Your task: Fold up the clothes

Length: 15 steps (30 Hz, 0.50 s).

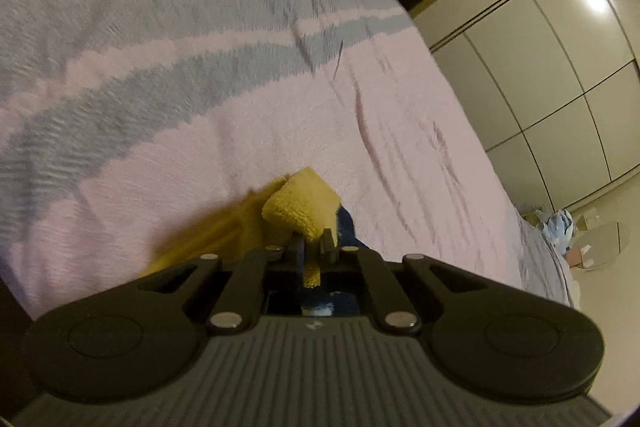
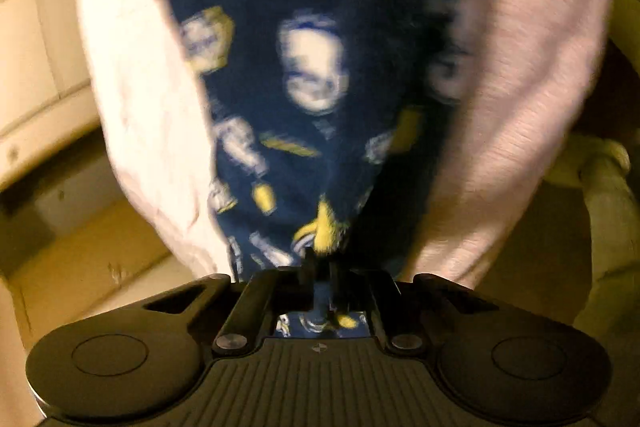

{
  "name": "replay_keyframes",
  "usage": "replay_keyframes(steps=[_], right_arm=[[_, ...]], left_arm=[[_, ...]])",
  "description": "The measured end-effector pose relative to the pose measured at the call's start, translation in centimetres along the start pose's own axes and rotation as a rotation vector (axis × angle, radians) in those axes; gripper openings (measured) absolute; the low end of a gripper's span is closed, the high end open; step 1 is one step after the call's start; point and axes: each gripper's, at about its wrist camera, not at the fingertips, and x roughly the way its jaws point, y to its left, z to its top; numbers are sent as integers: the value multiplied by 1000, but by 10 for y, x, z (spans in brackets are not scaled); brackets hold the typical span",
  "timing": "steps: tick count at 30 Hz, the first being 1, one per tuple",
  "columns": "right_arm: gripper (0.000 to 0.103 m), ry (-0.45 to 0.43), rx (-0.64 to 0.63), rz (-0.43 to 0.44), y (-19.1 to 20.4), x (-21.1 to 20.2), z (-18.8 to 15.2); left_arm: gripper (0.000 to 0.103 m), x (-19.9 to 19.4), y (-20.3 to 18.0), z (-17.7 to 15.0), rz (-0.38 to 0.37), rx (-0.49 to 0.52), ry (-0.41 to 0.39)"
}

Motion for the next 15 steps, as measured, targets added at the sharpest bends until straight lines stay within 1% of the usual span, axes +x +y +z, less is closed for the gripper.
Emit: replay_keyframes(steps=[3,4,5,6,8,9,11,12,13,15], right_arm=[[2,-11,-102,-74,11,-2,2],[2,-16,-127,-106,12,-2,3],[2,-23,-147,-142,12,0,5],[2,-29,-172,-141,16,0,4],[2,-42,-225,-100,25,-1,0],[2,-42,-253,-109,28,1,-1],[2,-35,-300,-169,33,8,-3],[2,-32,-299,-195,31,11,-3],[2,-35,-277,-205,26,13,-2],[2,-45,-237,-212,20,15,1]], left_arm=[[4,0,22,-14,97,17,50],[4,-2,26,-17,106,11,50],[3,-4,29,-20,109,3,46],[3,-6,32,-23,113,-5,43],[3,-13,28,-24,83,31,6],[3,-15,28,-25,78,47,0],[4,-17,30,-29,74,75,-4],[4,-18,31,-30,73,89,-7],[4,-16,34,-34,90,99,-2],[4,-5,39,-42,139,120,40]])
